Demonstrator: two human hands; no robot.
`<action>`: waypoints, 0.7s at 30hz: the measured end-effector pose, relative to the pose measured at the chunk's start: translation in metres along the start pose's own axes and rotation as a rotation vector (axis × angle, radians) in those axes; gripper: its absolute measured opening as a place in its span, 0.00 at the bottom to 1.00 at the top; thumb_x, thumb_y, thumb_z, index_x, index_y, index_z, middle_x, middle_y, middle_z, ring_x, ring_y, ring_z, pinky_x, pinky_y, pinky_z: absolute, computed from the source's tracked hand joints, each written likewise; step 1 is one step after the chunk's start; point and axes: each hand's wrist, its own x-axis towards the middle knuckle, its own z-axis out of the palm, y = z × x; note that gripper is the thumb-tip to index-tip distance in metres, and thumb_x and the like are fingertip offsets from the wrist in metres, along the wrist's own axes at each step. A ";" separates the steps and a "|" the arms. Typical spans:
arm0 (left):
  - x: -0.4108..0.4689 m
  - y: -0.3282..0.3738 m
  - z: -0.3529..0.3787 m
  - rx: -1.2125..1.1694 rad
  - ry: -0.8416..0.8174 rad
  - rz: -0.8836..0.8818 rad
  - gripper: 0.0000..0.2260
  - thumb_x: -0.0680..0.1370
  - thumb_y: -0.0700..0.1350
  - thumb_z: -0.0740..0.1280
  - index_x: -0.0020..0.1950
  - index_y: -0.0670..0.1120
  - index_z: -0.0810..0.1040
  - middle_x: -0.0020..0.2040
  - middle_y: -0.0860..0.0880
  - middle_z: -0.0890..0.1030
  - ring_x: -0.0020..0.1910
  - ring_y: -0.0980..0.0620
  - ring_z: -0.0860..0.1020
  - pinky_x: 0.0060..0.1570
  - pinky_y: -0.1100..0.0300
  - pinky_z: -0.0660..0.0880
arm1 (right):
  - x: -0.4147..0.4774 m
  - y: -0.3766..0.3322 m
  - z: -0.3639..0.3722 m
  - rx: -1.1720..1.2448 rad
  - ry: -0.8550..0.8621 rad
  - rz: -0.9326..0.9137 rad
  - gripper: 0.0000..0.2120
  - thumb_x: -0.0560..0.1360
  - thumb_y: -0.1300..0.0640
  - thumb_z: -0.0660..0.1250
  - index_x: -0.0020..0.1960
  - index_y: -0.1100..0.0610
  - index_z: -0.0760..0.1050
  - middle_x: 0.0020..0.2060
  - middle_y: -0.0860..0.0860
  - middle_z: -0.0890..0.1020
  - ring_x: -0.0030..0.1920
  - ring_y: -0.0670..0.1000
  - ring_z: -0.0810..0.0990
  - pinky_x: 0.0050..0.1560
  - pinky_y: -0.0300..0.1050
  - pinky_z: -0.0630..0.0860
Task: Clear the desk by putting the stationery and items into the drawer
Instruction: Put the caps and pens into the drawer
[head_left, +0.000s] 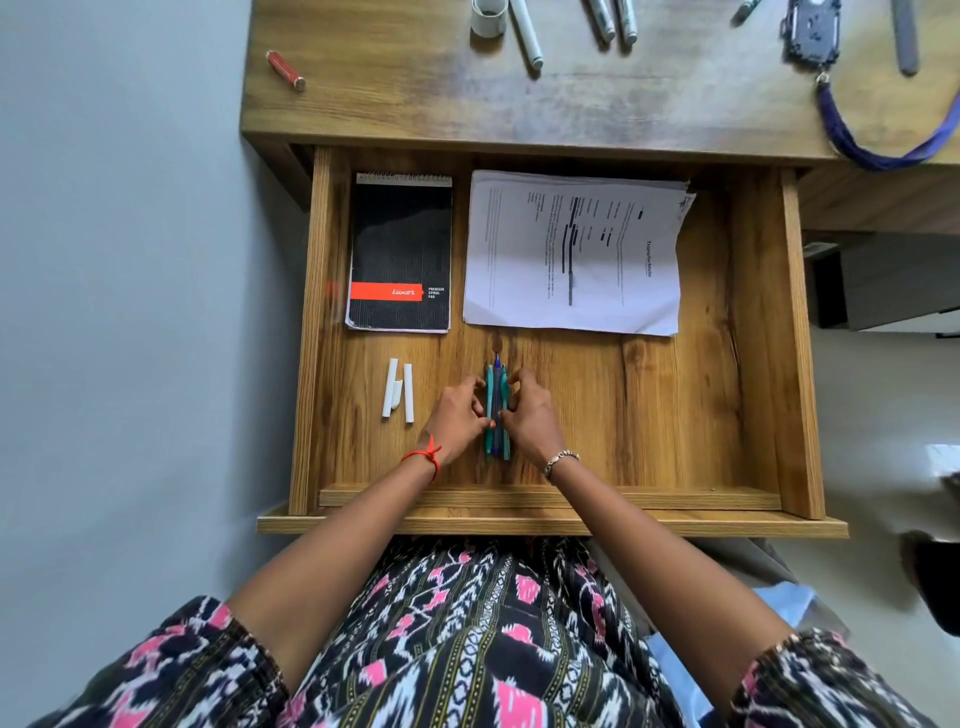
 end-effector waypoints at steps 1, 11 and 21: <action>0.001 0.000 0.000 0.001 -0.008 0.001 0.22 0.72 0.33 0.70 0.64 0.39 0.69 0.42 0.47 0.77 0.40 0.55 0.76 0.40 0.68 0.74 | 0.000 0.000 0.000 0.005 -0.001 -0.006 0.20 0.72 0.66 0.68 0.61 0.58 0.66 0.52 0.56 0.78 0.51 0.54 0.80 0.47 0.51 0.81; 0.005 -0.001 -0.004 -0.007 -0.022 0.015 0.21 0.72 0.34 0.70 0.63 0.39 0.69 0.38 0.51 0.75 0.39 0.56 0.76 0.37 0.69 0.74 | 0.002 0.001 -0.004 0.073 0.026 -0.014 0.17 0.72 0.67 0.67 0.59 0.59 0.68 0.47 0.58 0.79 0.42 0.51 0.79 0.41 0.42 0.80; 0.020 0.010 -0.016 -0.009 0.081 0.064 0.21 0.72 0.38 0.71 0.63 0.41 0.70 0.43 0.47 0.74 0.41 0.54 0.73 0.44 0.63 0.73 | 0.009 0.001 -0.015 0.084 0.040 0.026 0.16 0.73 0.65 0.67 0.60 0.60 0.69 0.46 0.58 0.78 0.32 0.47 0.74 0.30 0.37 0.75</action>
